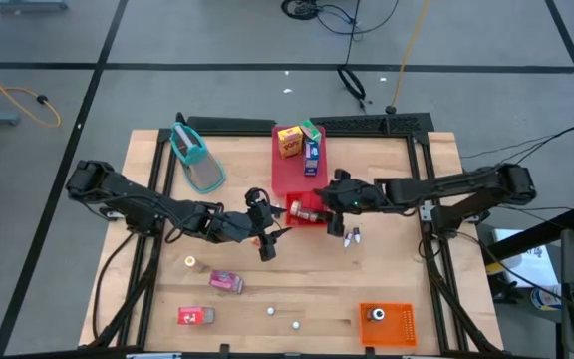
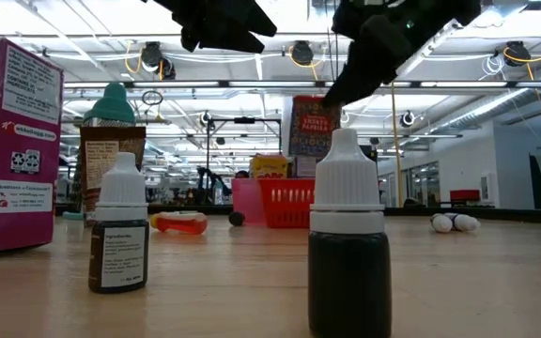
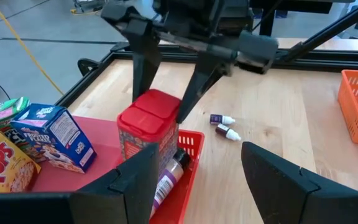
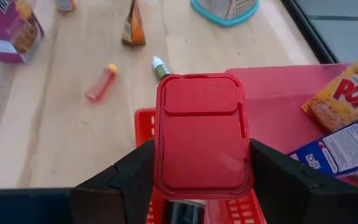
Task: Pick & Place Kitchen Items
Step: Put the red seasoning can into the red bin
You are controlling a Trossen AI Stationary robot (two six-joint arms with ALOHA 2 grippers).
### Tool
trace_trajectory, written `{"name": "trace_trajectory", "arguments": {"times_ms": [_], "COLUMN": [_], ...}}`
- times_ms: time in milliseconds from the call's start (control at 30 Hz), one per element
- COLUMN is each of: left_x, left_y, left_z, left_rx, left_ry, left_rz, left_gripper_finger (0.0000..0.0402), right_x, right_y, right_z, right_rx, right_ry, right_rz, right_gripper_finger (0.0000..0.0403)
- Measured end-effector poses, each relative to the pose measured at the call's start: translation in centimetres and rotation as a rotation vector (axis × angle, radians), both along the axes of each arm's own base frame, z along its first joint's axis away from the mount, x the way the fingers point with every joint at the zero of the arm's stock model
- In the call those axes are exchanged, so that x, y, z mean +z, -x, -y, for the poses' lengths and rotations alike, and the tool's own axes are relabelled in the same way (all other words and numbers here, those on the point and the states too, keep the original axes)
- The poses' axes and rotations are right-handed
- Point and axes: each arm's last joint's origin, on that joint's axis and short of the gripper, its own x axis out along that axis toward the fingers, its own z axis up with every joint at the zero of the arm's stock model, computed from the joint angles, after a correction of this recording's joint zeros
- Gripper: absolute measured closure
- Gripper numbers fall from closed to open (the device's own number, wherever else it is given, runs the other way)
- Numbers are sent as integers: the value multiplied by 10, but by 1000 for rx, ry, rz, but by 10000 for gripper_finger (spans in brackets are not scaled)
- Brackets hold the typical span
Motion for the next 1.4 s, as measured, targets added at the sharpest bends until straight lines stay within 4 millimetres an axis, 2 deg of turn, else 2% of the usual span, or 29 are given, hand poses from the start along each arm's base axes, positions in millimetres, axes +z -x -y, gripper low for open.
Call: {"name": "trace_trajectory", "arguments": {"times_ms": [433, 1033, 1400], "left_x": [0, 0, 0], "left_y": [0, 0, 0], "left_z": [0, 0, 0], "left_rx": [0, -4, -3], "left_ry": [-1, -10, -9], "left_rz": [-5, -8, -7], "left_gripper_finger": [174, 174, 174], "right_x": [-22, -52, -52], "right_y": [5, 20, 18], "right_z": [28, 36, 38], "right_rx": [-93, -102, -91], "right_ry": [-4, -74, -93], "right_rz": [-83, -137, -108], "right_gripper_finger": [186, 185, 144]}}
